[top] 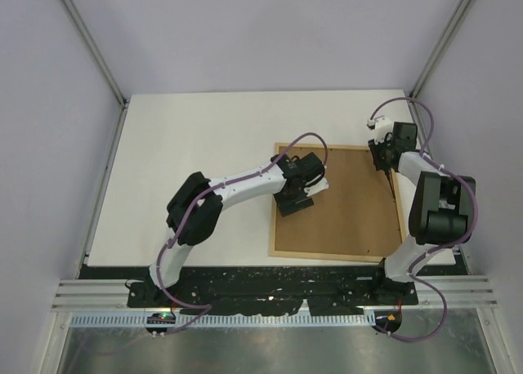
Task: Take the photo out of the frame
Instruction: Adjust the photo frame at the center of the board, then adjust the screwdriver.
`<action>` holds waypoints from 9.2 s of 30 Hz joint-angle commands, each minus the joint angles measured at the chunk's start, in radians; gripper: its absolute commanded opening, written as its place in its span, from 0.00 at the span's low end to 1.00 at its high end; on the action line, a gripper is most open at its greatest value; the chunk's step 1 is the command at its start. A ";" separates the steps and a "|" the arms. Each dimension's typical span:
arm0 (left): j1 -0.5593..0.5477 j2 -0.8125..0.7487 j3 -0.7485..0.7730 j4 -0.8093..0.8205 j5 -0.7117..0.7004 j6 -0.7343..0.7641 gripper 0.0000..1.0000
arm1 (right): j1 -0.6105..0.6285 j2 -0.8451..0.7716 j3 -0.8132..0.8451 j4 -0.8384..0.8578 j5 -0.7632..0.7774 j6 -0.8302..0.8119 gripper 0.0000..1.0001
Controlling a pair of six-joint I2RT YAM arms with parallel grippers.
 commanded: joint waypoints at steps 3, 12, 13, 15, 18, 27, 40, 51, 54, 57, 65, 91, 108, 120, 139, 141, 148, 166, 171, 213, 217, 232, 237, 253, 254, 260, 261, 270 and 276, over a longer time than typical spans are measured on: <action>-0.054 0.045 0.069 -0.009 -0.029 0.086 0.73 | 0.027 0.174 0.201 0.084 0.020 -0.051 0.08; -0.098 0.060 0.072 -0.063 0.044 0.105 0.72 | 0.110 0.397 0.469 -0.010 0.081 -0.073 0.08; -0.103 0.059 0.069 -0.066 0.055 0.110 0.72 | 0.122 0.421 0.486 -0.016 0.085 -0.073 0.08; -0.111 0.054 0.063 -0.075 0.083 0.115 0.72 | 0.142 0.461 0.563 -0.040 0.091 -0.073 0.08; -0.129 0.052 0.060 -0.095 0.123 0.119 0.72 | 0.174 0.517 0.641 -0.066 0.100 -0.079 0.08; -0.187 0.019 0.014 -0.150 0.281 0.135 0.71 | 0.312 0.708 0.939 -0.184 0.063 -0.059 0.08; -0.191 0.030 0.095 -0.149 0.431 0.093 0.72 | 0.539 0.782 1.137 -0.289 -0.043 -0.043 0.08; 0.075 -0.265 0.020 0.034 0.352 0.021 0.74 | 0.449 0.338 0.956 -0.367 -0.001 -0.054 0.08; 0.137 -0.283 0.032 0.044 0.264 0.027 0.75 | 0.388 0.189 0.838 -0.393 0.020 -0.082 0.08; 0.202 -0.242 0.098 0.051 0.128 0.027 0.81 | 0.338 0.072 0.656 -0.399 0.029 -0.117 0.08; 0.345 0.035 0.430 -0.031 -0.030 -0.002 1.00 | 0.188 -0.178 0.234 -0.389 0.046 -0.217 0.08; 0.503 0.287 0.540 -0.094 0.506 -0.189 1.00 | 0.042 -0.252 -0.152 -0.406 0.141 -0.435 0.08; 0.412 0.168 0.233 -0.046 0.529 -0.223 1.00 | 0.044 -0.100 -0.132 -0.266 0.221 -0.366 0.08; 0.296 0.046 -0.049 -0.038 0.578 -0.200 1.00 | 0.047 0.087 0.020 -0.134 0.236 -0.263 0.08; 0.092 0.028 -0.085 -0.068 0.792 -0.152 1.00 | 0.246 0.379 0.430 -0.159 0.279 -0.132 0.08; 0.081 0.026 -0.077 -0.066 0.792 -0.155 1.00 | 0.254 0.386 0.457 -0.168 0.282 -0.126 0.08; 0.070 0.017 -0.080 -0.048 0.844 -0.180 1.00 | 0.278 0.376 0.477 -0.183 0.266 -0.119 0.08; 0.053 -0.035 -0.071 0.006 0.758 -0.207 1.00 | 0.335 0.311 0.454 -0.182 0.316 -0.117 0.08; 0.165 -0.182 -0.042 -0.028 0.651 -0.142 1.00 | 0.301 0.138 0.424 -0.211 0.325 -0.088 0.08; 0.208 -0.369 -0.272 1.086 1.273 -0.830 1.00 | 0.266 -0.444 -0.162 1.050 -0.728 1.751 0.08; 0.205 -0.353 -0.258 1.078 1.269 -0.841 0.96 | 0.268 -0.450 -0.159 1.026 -0.732 1.731 0.08; 0.191 -0.311 -0.256 1.242 1.313 -1.002 0.00 | 0.268 -0.459 -0.156 0.989 -0.735 1.691 0.08; 0.202 -0.337 -0.209 0.929 1.306 -0.762 0.00 | 0.248 -0.454 -0.016 0.724 -0.859 1.487 0.20; 0.265 -0.265 0.119 -0.290 1.134 0.257 0.00 | 0.262 -0.378 0.522 -0.970 -0.951 0.047 0.69; 0.257 -0.264 0.126 -0.310 1.131 0.271 0.00 | 0.269 -0.369 0.513 -0.973 -0.946 0.024 0.69; 0.242 -0.265 0.126 -0.324 1.154 0.265 0.00 | 0.317 -0.330 0.497 -0.995 -0.951 -0.024 0.70; 0.236 -0.267 0.124 -0.327 1.152 0.265 0.00 | 0.323 -0.327 0.484 -0.985 -0.948 -0.024 0.70; 0.198 -0.268 0.116 -0.308 1.143 0.237 0.00 | 0.467 -0.292 0.408 -0.930 -0.951 0.006 0.62; 0.196 -0.279 0.096 -0.282 1.146 0.224 0.00 | 0.499 -0.296 0.390 -0.915 -0.989 0.013 0.49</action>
